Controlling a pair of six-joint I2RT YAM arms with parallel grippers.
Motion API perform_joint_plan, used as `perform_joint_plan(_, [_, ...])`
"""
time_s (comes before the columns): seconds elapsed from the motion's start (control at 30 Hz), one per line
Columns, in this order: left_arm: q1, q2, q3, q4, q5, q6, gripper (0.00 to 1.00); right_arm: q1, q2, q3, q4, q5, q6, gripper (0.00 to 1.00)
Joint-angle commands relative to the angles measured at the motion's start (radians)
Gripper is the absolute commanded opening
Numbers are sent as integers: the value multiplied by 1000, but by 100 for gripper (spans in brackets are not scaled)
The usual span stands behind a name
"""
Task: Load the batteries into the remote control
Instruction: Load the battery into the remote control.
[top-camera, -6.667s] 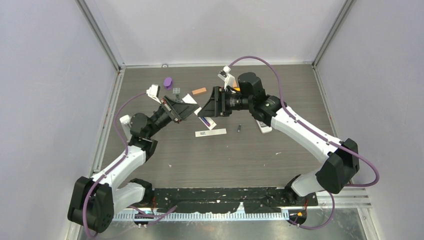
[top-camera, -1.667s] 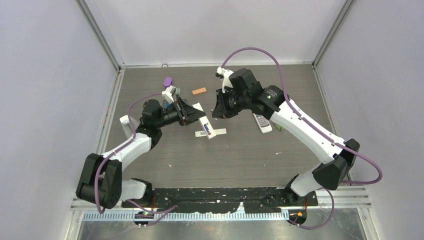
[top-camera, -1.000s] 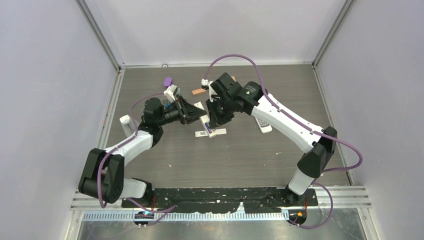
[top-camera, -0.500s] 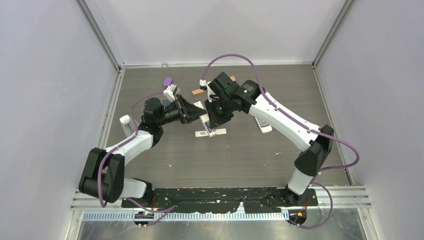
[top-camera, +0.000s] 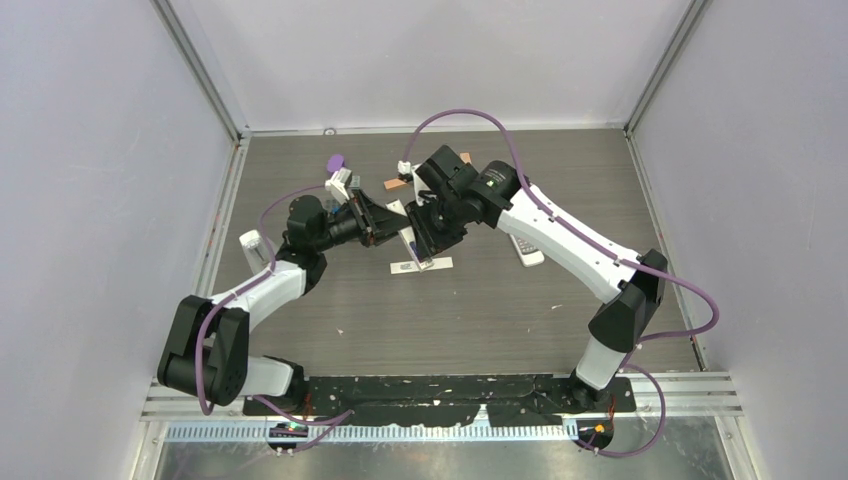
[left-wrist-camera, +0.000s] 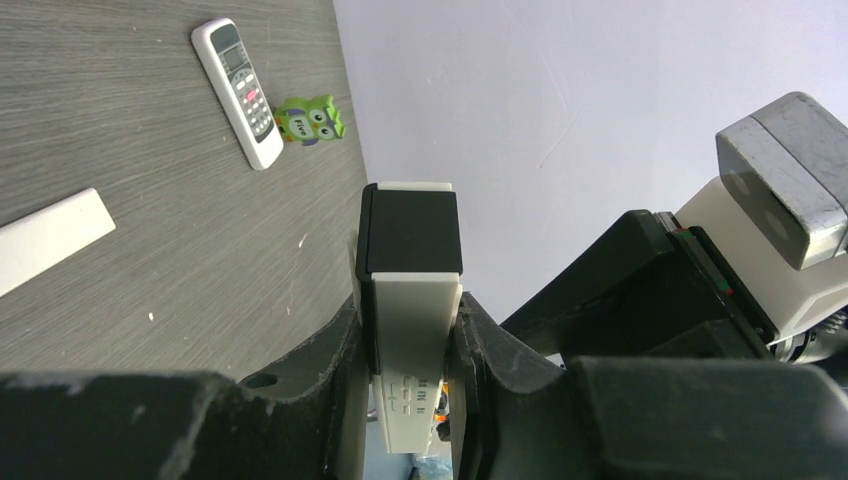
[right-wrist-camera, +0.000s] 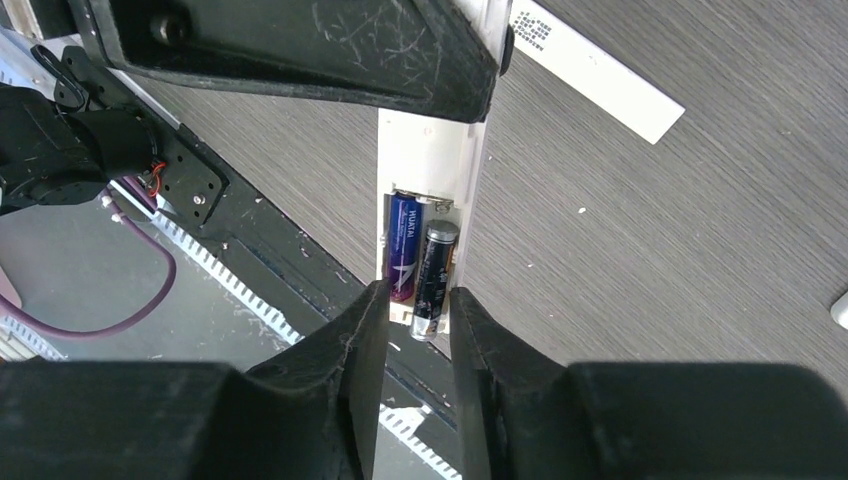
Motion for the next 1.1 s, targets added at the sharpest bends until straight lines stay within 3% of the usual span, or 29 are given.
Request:
perform_joint_plan(0.0, [-3,-17,11,90,-10,-33,0,10,-10,32,-7,2,5,36])
perform_joint_plan(0.13, [-3,-19,2,90,-16,-37,0,-5,-43,22,34,6,54,47])
perform_joint_plan(0.3, [-3,-26,-9,101,-27,-77,0,-48,-124,-35,130,6,107,70])
perform_joint_plan(0.5, [-3,-25,-33,199,-61,-228,0,-104,-317,-255,360,-49,176,77])
perform_joint_plan(0.63, [-3,-23,-57,290,-107,-370,0,-111,-441,-401,572,-65,180,76])
perform_joint_plan(0.7, [-3,-24,-64,313,-121,-412,0,-113,-485,-450,617,-59,170,70])
perform_joint_plan(0.8, [-3,-35,-72,335,-139,-448,0,-113,-515,-484,630,-58,153,58])
perform_joint_plan(1.07, [-3,-49,-69,346,-143,-460,0,-113,-500,-508,625,-49,152,46])
